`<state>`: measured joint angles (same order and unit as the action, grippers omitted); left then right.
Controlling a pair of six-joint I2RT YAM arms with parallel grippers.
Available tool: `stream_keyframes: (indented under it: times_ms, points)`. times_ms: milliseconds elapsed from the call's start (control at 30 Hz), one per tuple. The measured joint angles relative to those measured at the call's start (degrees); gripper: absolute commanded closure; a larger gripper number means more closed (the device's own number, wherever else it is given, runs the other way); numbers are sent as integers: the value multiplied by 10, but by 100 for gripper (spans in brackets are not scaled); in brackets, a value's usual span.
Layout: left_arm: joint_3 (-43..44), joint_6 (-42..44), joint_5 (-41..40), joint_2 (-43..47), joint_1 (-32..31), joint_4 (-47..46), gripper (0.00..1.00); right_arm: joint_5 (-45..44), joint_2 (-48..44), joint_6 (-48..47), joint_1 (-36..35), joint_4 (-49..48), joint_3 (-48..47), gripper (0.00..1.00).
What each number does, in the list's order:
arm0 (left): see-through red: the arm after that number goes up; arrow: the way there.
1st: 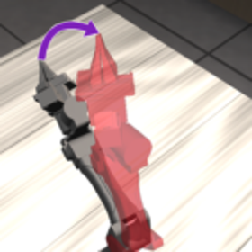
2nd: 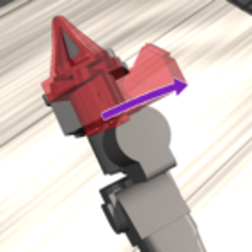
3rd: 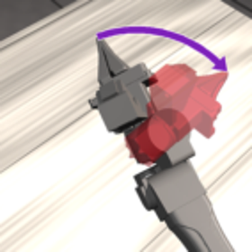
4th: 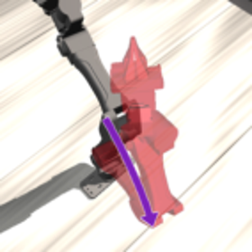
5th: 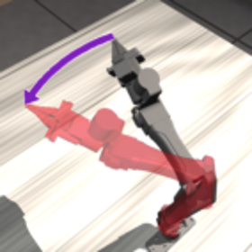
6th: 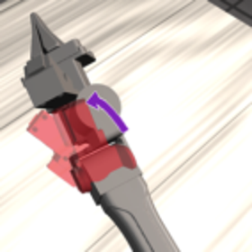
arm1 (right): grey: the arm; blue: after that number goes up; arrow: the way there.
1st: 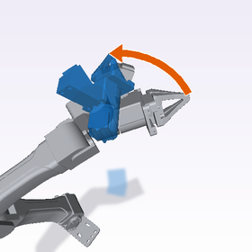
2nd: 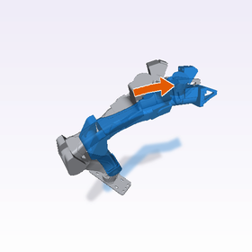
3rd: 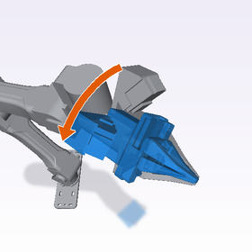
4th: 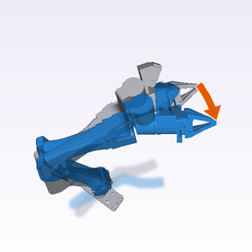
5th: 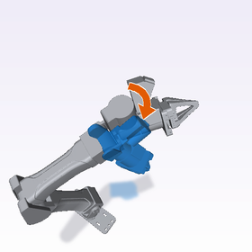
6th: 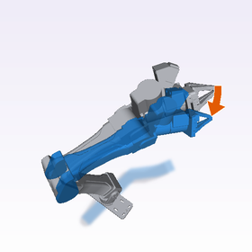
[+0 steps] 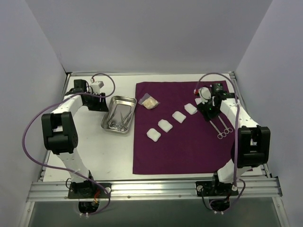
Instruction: Prepare the surgical pack
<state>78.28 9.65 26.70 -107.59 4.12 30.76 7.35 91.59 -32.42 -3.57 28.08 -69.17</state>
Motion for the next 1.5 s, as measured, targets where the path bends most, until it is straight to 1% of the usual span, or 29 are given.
stream_keyframes:
  times_ms: [100, 233, 333, 533, 633, 667, 900, 1100, 1367, 1500]
  points:
    - [-4, -2, -3, 0, 0, -5, 40, 7, 0, -38, 48, 5, 39, 50]
    - [-11, -5, -3, -1, 0, -5, 40, 17, 3, -69, 91, 4, 44, 50]
    - [-11, -5, -3, -2, 0, -6, 40, 23, 22, -81, 103, 3, 44, 51]
    - [-11, -5, -3, -6, 0, -6, 40, 25, 99, -88, 107, 0, 44, 53]
    - [-11, -5, -3, -11, 0, -6, 40, 25, 113, -92, 112, 1, 44, 62]
    - [-11, -5, -3, -13, 0, -6, 40, 26, 113, -93, 116, 0, 44, 63]
    - [-11, -7, -2, -18, 0, -6, 40, 36, 113, -95, 140, -4, 45, 61]
    - [-11, -7, -2, -19, 0, -6, 40, 36, 119, -103, 138, -5, 55, 60]
    - [-11, -8, -2, -19, 0, -6, 40, 19, 121, -123, 120, -6, 57, 55]
    - [-11, -10, -3, -19, 0, -6, 40, 22, 139, -130, 120, 14, 36, 53]
